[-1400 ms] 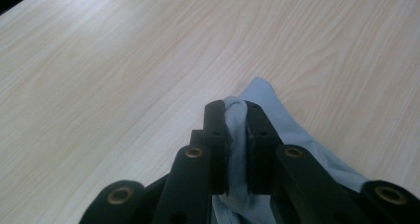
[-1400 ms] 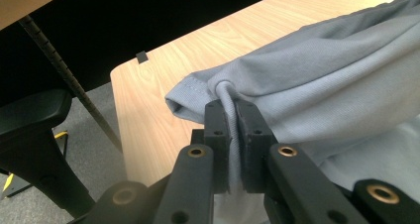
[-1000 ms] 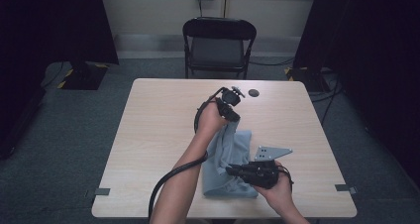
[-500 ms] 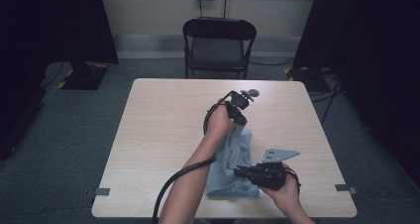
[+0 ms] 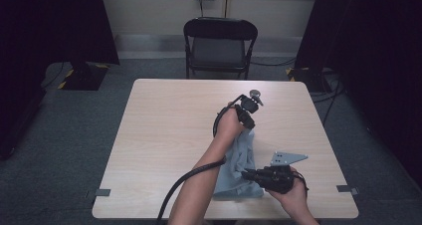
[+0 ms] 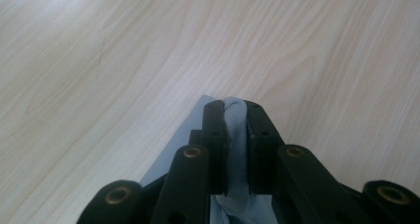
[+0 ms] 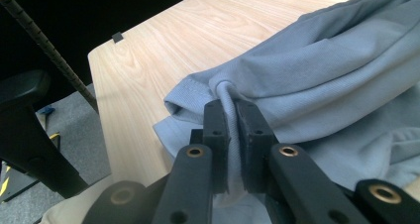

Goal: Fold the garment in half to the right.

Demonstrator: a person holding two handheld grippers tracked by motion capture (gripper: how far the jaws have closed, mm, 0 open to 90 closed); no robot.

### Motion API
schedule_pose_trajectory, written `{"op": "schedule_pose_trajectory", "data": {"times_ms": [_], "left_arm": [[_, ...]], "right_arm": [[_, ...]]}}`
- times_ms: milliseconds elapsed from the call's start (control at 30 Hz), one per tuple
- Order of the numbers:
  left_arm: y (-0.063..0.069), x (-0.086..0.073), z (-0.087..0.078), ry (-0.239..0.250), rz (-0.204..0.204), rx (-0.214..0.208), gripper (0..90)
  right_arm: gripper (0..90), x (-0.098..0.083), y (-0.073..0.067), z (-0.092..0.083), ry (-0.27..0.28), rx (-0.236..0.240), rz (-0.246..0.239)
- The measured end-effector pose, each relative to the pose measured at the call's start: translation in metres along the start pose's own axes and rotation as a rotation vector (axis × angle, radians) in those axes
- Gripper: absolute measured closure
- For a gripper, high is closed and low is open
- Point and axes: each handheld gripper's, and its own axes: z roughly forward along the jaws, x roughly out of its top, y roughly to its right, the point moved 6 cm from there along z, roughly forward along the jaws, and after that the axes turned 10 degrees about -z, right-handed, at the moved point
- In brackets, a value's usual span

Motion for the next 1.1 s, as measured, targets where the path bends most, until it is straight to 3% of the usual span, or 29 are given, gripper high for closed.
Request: {"op": "schedule_pose_trajectory", "data": {"times_ms": [633,733,867,900,933,967,1000,1033,1100], "left_arm": [[0.009,0.004,0.009,-0.004,0.0,-0.003,80.7],[0.01,0.005,0.01,0.008,-0.006,-0.01,78.6],[0.013,0.008,0.01,0.035,-0.003,-0.023,70.6],[0.013,0.011,0.008,0.092,0.015,-0.023,53.7],[0.013,0.011,0.008,0.092,0.015,-0.023,47.8],[0.013,0.012,0.007,0.108,0.024,-0.016,47.8],[0.01,0.013,0.003,0.13,0.029,0.005,36.5],[0.01,0.013,0.003,0.13,0.029,0.005,31.3],[0.006,0.011,-0.001,0.14,0.032,0.016,29.3]], "right_arm": [[82.2,-0.011,0.004,-0.006,-0.001,-0.011,0.016],[77.9,-0.013,0.005,-0.009,-0.004,-0.014,0.019],[65.4,-0.014,0.009,-0.017,0.018,-0.042,0.035],[56.6,-0.012,0.012,-0.022,0.031,-0.069,0.041],[53.7,-0.011,0.013,-0.025,0.034,-0.081,0.046],[53.7,-0.011,0.013,-0.025,0.034,-0.081,0.046],[48.2,-0.008,0.016,-0.028,0.04,-0.096,0.052],[45.8,-0.007,0.017,-0.028,0.041,-0.106,0.051],[43.5,-0.005,0.019,-0.029,0.046,-0.115,0.051]]}}
